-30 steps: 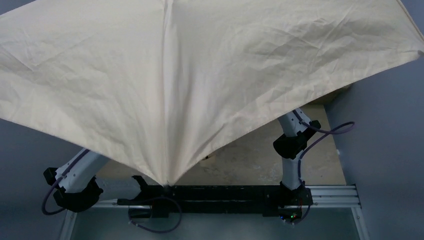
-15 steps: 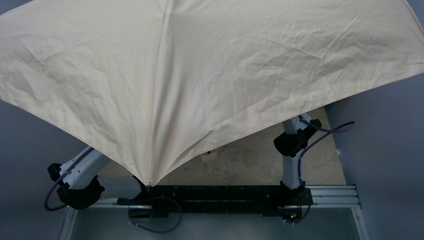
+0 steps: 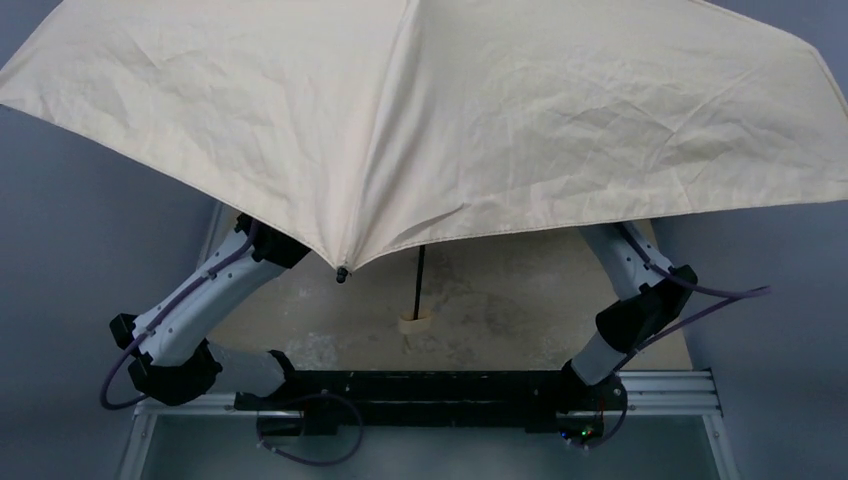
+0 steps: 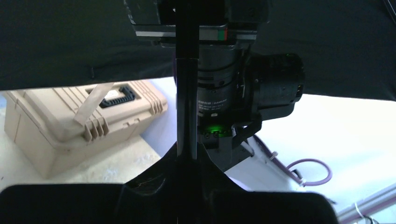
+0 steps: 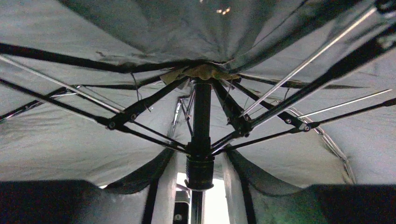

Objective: Open the umbrella

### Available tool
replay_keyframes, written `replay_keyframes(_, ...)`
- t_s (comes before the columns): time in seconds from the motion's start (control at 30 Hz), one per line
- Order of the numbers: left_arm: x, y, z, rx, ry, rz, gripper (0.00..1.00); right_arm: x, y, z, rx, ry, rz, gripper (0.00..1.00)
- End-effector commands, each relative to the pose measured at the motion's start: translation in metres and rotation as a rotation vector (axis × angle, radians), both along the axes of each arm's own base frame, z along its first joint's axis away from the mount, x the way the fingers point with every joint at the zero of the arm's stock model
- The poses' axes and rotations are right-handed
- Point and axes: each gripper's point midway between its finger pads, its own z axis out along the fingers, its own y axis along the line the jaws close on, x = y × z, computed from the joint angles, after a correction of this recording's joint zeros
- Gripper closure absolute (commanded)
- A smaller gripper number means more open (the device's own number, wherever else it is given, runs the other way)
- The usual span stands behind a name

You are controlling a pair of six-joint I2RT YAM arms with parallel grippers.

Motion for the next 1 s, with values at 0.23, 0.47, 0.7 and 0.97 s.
replay_keyframes(0.23, -0.035, -0.027, -0.075, 0.289, 0.138, -0.251, 1.0, -0.028, -0.072, 0.023, 0.196, -0.03, -0.156, 0.39)
replay_keyframes(0.47, -0.027, -0.021, -0.057, 0.262, 0.103, -0.214, 1.0, -0.037, -0.053, -0.014, 0.078, 0.012, -0.134, 0.39)
replay_keyframes(0.7, -0.017, -0.007, -0.027, 0.206, 0.04, -0.166, 1.0, -0.034, -0.032, -0.063, -0.117, 0.086, -0.138, 0.35)
replay_keyframes(0.97, -0.014, 0.006, -0.019, 0.201, 0.019, -0.127, 1.0, -0.023, -0.022, -0.088, -0.206, 0.155, -0.135, 0.33)
